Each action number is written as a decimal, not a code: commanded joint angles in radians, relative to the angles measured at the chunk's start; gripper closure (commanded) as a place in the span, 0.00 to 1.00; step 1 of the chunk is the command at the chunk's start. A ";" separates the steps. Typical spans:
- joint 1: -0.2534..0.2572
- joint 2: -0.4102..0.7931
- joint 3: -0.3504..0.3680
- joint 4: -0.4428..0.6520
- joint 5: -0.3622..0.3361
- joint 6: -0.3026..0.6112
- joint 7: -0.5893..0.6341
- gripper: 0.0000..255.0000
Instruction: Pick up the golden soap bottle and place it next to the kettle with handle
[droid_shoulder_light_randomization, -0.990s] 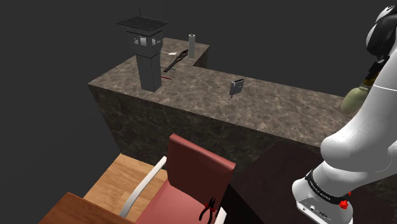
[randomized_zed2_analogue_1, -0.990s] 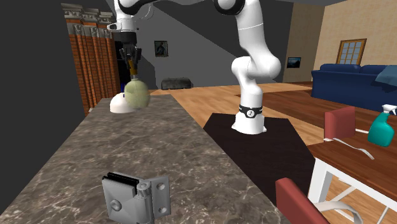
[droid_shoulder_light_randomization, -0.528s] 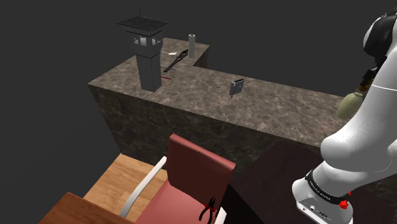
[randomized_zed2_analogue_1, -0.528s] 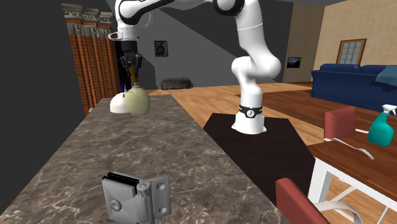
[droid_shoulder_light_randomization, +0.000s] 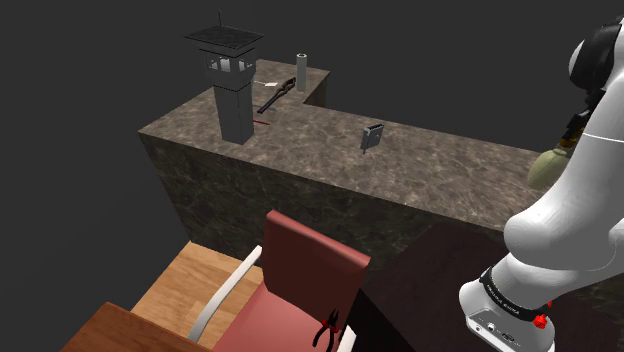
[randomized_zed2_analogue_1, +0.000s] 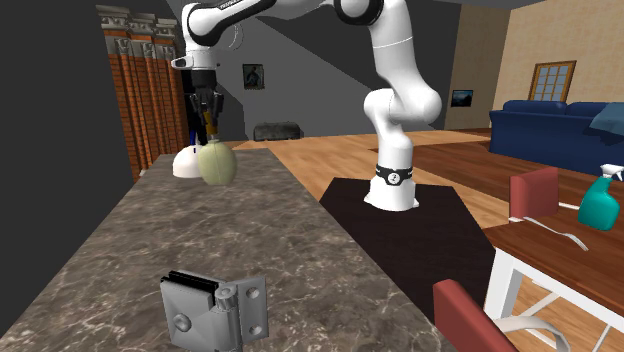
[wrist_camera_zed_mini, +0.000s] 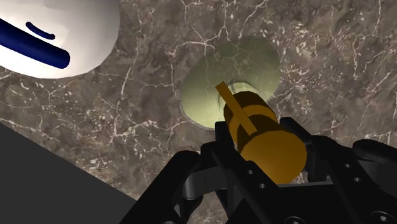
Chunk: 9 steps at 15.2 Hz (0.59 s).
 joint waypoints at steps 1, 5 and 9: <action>0.000 0.000 0.000 0.000 0.000 0.000 0.000 1.00; 0.000 0.000 0.000 0.000 0.000 0.000 0.000 0.00; 0.001 -0.009 -0.005 0.025 -0.009 -0.030 0.006 0.00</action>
